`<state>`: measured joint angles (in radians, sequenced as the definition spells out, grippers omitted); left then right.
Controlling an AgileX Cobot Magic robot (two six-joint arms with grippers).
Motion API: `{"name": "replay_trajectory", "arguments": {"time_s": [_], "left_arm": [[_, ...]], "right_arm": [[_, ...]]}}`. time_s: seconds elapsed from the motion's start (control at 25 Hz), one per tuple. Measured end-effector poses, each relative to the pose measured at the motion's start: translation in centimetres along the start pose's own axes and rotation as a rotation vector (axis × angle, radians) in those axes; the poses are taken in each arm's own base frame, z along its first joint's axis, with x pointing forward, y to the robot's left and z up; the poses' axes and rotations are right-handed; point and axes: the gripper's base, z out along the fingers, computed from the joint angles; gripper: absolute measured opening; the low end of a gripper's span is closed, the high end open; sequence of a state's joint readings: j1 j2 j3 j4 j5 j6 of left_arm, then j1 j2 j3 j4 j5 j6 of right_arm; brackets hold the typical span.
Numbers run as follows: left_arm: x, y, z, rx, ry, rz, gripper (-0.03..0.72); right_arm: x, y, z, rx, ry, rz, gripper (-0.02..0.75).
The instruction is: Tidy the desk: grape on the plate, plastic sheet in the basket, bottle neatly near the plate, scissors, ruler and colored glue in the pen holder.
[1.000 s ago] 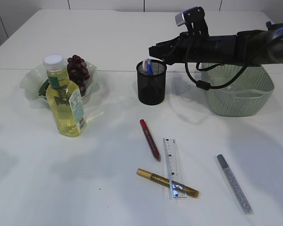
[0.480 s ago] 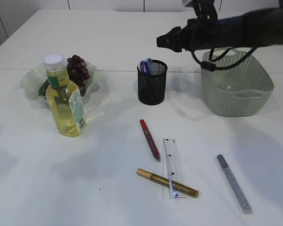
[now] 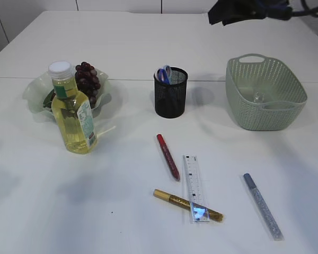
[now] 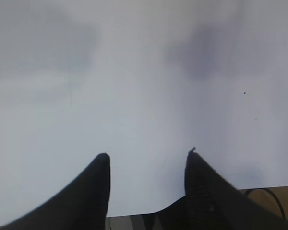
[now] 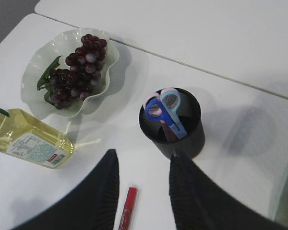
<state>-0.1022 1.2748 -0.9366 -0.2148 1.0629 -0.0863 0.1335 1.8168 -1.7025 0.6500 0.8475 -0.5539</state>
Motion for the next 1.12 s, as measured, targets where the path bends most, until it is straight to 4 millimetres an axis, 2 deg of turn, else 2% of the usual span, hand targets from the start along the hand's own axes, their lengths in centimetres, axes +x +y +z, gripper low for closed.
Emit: {"name": "replay_trajectory", "arguments": {"time_s": [0.16, 0.32, 0.48, 0.72, 0.88, 1.04, 1.12], "left_arm": [[0.0, 0.0, 0.0, 0.0, 0.0, 0.0, 0.372], [0.0, 0.0, 0.0, 0.0, -0.003, 0.0, 0.372], [0.0, 0.0, 0.0, 0.0, -0.004, 0.0, 0.372], [0.0, 0.0, 0.0, 0.0, -0.004, 0.0, 0.372], [0.0, 0.0, 0.0, 0.0, -0.004, 0.0, 0.372], [0.0, 0.0, 0.0, 0.0, -0.004, 0.0, 0.372], [0.0, 0.0, 0.0, 0.0, -0.004, 0.0, 0.372]], "right_arm": [[0.3, 0.9, -3.0, 0.084, 0.088, 0.055, 0.295], [1.4, 2.2, -3.8, 0.146, 0.233, 0.083, 0.296], [2.5, 4.5, -3.1, 0.21, 0.359, 0.092, 0.296], [3.5, 7.9, -1.7, 0.266, 0.448, 0.071, 0.298], [5.0, 8.0, 0.7, 0.271, 0.524, 0.105, 0.352], [8.2, 7.4, 2.8, 0.267, 0.65, 0.176, 0.455], [9.9, 7.5, 3.3, 0.246, 0.709, 0.233, 0.479]]}}
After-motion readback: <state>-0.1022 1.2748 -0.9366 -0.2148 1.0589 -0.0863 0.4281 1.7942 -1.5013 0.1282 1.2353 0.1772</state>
